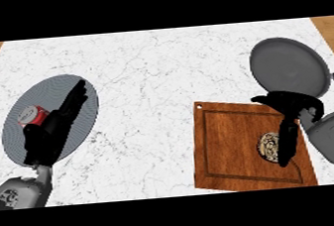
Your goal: Pick the cupcake from the cutting board and place it in the pan
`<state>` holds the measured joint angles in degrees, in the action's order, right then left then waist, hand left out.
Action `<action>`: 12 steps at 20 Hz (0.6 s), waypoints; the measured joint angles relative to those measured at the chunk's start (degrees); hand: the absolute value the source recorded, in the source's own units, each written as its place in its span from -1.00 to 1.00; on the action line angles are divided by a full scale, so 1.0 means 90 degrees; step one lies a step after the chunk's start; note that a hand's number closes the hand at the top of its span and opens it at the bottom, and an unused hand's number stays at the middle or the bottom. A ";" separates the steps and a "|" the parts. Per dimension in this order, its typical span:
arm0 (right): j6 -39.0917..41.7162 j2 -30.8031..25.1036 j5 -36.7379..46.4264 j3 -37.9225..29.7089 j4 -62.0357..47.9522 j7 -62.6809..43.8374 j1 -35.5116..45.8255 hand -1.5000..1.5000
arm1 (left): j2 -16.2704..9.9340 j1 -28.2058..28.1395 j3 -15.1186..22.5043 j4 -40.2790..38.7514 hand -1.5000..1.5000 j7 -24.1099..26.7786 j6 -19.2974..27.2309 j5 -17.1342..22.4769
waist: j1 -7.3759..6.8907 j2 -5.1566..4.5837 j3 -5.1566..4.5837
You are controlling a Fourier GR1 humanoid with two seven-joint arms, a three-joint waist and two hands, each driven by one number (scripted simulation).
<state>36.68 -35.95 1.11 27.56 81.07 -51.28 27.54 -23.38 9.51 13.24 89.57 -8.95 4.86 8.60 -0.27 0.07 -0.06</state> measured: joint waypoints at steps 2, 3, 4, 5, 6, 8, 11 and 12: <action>-0.0005 0.0027 0.0116 0.0032 0.0054 -0.0053 -0.0086 -1.00 | 0.0055 0.0106 -0.0022 0.0097 0.00 -0.0233 0.0021 -0.0040 | 0.0014 0.0001 0.0002; 0.0013 0.0003 0.0148 0.0047 0.0120 -0.0079 -0.0130 -1.00 | 0.0060 0.0115 -0.0065 0.0063 0.00 -0.0226 -0.0013 -0.0044 | 0.0021 0.0001 0.0003; 0.0033 0.0010 0.0213 0.0076 0.0102 -0.0090 -0.0134 -1.00 | 0.0083 0.0115 -0.0066 0.0094 0.00 -0.0264 -0.0007 -0.0081 | 0.0019 0.0001 0.0003; 0.0040 0.0036 0.0259 0.0090 0.0081 -0.0120 -0.0136 -1.00 | 0.0145 0.0097 -0.0041 0.0122 0.00 -0.0287 0.0028 -0.0133 | 0.0017 0.0001 0.0003; 0.0046 0.0106 0.0355 0.0103 -0.0011 -0.0119 -0.0111 -1.00 | 0.0140 0.0028 -0.0072 0.0125 0.00 -0.0212 -0.0026 -0.0144 | 0.0008 -0.0001 0.0003; 0.0084 0.0084 0.0407 0.0060 0.0116 -0.0133 -0.0256 -1.00 | 0.0196 0.0028 -0.0145 0.0078 0.00 -0.0182 -0.0071 -0.0172 | 0.0023 -0.0001 0.0004; 0.0116 0.0085 0.0538 0.0033 0.0299 -0.0162 -0.0438 -1.00 | 0.0171 0.0033 -0.0279 0.0122 0.00 -0.0283 -0.0217 -0.0150 | 0.0029 0.0001 0.0004; 0.0143 0.0128 0.0628 0.0014 0.0230 -0.0135 -0.0423 -1.00 | 0.0202 0.0033 -0.0308 0.0094 0.00 -0.0251 -0.0244 -0.0174 | 0.0025 -0.0001 0.0004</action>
<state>37.97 -34.80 6.76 27.69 83.14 -52.49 23.74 -21.56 9.81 10.46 90.42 -11.21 2.66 7.03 -0.04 0.06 -0.02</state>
